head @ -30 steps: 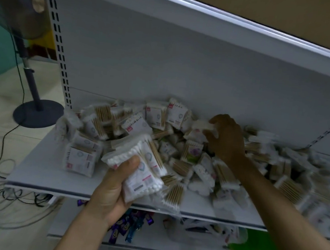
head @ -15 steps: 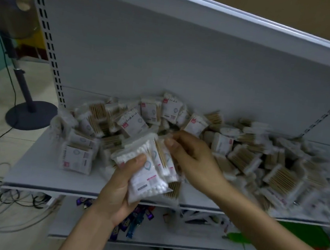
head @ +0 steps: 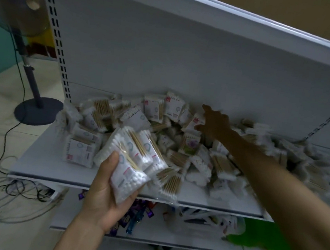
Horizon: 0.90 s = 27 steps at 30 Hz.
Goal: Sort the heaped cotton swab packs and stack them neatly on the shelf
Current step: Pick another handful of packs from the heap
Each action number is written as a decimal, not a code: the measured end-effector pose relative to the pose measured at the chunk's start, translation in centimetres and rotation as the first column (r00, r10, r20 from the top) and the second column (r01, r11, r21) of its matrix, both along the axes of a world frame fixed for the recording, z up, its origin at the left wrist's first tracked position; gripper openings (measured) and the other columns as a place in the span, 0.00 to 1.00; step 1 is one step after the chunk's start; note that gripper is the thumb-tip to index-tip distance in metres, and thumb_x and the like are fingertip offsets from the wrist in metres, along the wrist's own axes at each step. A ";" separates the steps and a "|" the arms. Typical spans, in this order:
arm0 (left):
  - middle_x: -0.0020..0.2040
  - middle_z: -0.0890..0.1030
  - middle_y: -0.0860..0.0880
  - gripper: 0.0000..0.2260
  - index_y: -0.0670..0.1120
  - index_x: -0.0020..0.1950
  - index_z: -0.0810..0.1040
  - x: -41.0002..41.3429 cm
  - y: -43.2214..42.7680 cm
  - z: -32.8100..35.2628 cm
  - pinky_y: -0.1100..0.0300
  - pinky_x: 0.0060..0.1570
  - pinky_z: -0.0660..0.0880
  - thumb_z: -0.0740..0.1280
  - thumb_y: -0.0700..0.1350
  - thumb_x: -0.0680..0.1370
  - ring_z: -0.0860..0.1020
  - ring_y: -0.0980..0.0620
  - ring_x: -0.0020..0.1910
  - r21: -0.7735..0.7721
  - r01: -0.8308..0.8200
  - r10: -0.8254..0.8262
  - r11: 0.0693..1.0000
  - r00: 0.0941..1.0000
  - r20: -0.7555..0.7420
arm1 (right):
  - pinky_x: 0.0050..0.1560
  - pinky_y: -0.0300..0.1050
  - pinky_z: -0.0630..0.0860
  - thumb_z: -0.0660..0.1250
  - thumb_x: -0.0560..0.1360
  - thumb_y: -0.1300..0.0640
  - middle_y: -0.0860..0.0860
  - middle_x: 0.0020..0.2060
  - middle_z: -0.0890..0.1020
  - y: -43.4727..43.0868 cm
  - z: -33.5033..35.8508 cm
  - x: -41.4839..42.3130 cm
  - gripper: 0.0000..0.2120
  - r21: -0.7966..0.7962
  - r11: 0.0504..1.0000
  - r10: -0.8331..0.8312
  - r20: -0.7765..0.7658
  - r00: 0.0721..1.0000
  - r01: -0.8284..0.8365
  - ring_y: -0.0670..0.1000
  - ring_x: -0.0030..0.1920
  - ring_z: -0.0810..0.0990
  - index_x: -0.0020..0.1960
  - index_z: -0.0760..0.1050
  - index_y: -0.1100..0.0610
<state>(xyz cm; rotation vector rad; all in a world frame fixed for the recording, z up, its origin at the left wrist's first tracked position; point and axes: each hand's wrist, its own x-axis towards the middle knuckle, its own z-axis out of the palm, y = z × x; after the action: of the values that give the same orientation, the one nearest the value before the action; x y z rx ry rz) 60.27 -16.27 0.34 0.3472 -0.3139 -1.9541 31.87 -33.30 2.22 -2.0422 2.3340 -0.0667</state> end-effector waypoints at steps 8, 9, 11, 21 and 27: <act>0.49 0.85 0.44 0.33 0.49 0.43 0.87 1.7 0.4 -0.4 0.52 0.35 0.81 0.85 0.52 0.39 0.84 0.47 0.46 -0.087 -0.041 0.060 0.995 0.969 0.238 | 0.39 0.40 0.65 0.67 0.76 0.50 0.54 0.47 0.77 2.8 2.2 2.8 0.10 -0.348 0.926 0.254 0.292 0.922 -0.144 0.53 0.45 0.75 0.51 0.71 0.56; 0.49 0.85 0.44 0.35 0.48 0.44 0.87 1.9 0.3 -0.4 0.52 0.34 0.81 0.85 0.52 0.39 0.84 0.46 0.46 -0.094 -0.034 0.057 0.995 0.964 0.258 | 0.38 0.37 0.66 0.68 0.75 0.49 0.52 0.45 0.78 3.4 3.1 3.5 0.11 -0.305 0.935 0.301 0.404 0.864 -0.182 0.49 0.43 0.74 0.49 0.72 0.55; 0.49 0.85 0.43 0.38 0.46 0.47 0.86 2.2 0.0 -0.2 0.54 0.34 0.80 0.85 0.53 0.38 0.84 0.46 0.45 -0.120 -0.006 0.039 0.993 0.961 0.274 | 0.43 0.33 0.69 0.69 0.73 0.46 0.48 0.46 0.80 5.2 5.0 5.6 0.14 -0.112 0.939 0.332 0.540 0.773 -0.324 0.43 0.44 0.76 0.53 0.77 0.53; 0.51 0.85 0.47 0.31 0.51 0.47 0.87 1.5 -0.5 0.5 0.53 0.45 0.81 0.85 0.54 0.46 0.84 0.51 0.48 -0.203 0.126 -0.110 0.971 0.990 0.086 | 0.56 0.38 0.72 0.55 0.78 0.38 0.47 0.54 0.82 11.4 5.9 14.7 0.23 -0.141 0.962 0.253 0.782 0.569 -0.233 0.43 0.54 0.79 0.55 0.80 0.52; 0.60 0.81 0.46 0.24 0.49 0.59 0.82 2.3 -0.4 -0.3 0.47 0.56 0.78 0.78 0.53 0.66 0.79 0.45 0.61 -0.216 0.216 -0.244 0.952 0.964 -0.109 | 0.56 0.36 0.74 0.50 0.74 0.30 0.45 0.54 0.82 11.4 7.1 16.1 0.26 -0.154 0.862 0.357 0.862 0.361 -0.483 0.43 0.54 0.79 0.57 0.76 0.44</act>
<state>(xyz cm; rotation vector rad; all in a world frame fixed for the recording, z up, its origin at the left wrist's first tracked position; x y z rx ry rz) 62.57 -16.68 0.03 0.0458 -0.4784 -2.1401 48.00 -21.95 9.32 -1.7897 1.0969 -0.7376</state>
